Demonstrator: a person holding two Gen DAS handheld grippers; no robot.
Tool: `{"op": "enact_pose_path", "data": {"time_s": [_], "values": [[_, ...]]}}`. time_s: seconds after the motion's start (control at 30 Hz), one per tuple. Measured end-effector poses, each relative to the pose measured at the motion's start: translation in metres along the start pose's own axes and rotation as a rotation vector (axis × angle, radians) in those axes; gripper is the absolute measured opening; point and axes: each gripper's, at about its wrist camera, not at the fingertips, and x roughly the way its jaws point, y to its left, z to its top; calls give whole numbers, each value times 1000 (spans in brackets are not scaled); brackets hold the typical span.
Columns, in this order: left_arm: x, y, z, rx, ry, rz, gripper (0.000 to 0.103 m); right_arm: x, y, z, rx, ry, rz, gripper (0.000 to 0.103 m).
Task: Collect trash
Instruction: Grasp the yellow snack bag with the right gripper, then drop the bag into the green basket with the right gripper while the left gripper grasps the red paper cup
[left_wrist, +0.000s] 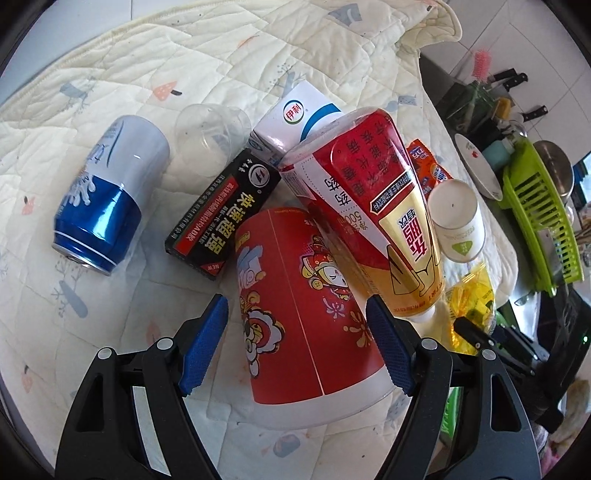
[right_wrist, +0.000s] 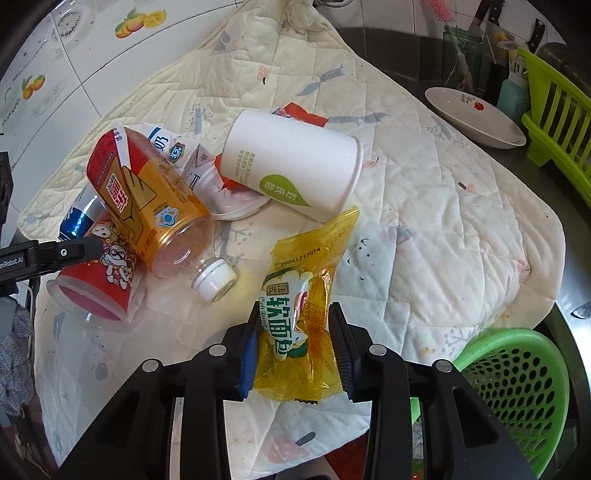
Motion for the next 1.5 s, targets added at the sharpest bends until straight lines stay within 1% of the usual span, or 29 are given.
{"op": "enact_pose_path", "data": {"time_s": [0.23, 0.47, 0.83, 1.0, 1.27, 1.5], "values": [[15, 3, 3, -22, 42, -38, 76, -15, 6, -8, 4, -16, 14, 34], [21, 2, 4, -29, 61, -57, 75, -35, 7, -15, 9, -40, 25, 34], [8, 11, -5, -58, 67, -93, 72, -55, 8, -26, 13, -67, 39, 34], [-7, 8, -15, -55, 47, -115, 71, -63, 4, -35, 26, -74, 42, 34], [-32, -8, -32, -10, 25, -164, 71, -81, -17, -55, 65, -84, 19, 34], [-50, -31, -50, 42, 23, -224, 71, -95, -63, -83, 140, -69, -61, 34]]}}
